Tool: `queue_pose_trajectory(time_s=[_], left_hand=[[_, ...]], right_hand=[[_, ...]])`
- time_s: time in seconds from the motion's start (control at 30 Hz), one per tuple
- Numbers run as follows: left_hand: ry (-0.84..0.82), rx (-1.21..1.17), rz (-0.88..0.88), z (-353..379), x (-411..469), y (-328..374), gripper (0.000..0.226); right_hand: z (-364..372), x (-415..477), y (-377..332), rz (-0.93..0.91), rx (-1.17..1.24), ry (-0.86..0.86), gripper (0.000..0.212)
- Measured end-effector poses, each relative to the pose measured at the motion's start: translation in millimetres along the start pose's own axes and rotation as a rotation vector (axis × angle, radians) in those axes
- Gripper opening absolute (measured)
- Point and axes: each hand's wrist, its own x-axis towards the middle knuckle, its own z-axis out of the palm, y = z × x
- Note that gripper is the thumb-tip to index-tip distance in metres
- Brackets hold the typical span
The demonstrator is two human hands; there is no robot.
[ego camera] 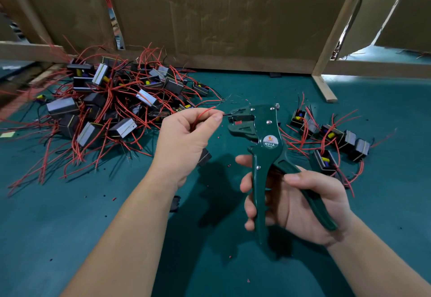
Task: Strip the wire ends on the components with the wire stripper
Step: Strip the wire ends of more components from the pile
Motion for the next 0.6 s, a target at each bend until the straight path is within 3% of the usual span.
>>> queue_pose_trajectory(time_s=[0.6], left_hand=[[-0.071,0.027,0.024,1.3,-3.3,-0.2,0.016]], right_hand=[[-0.2,-1.3,1.4,-0.025,-0.017,0.02,0.044]])
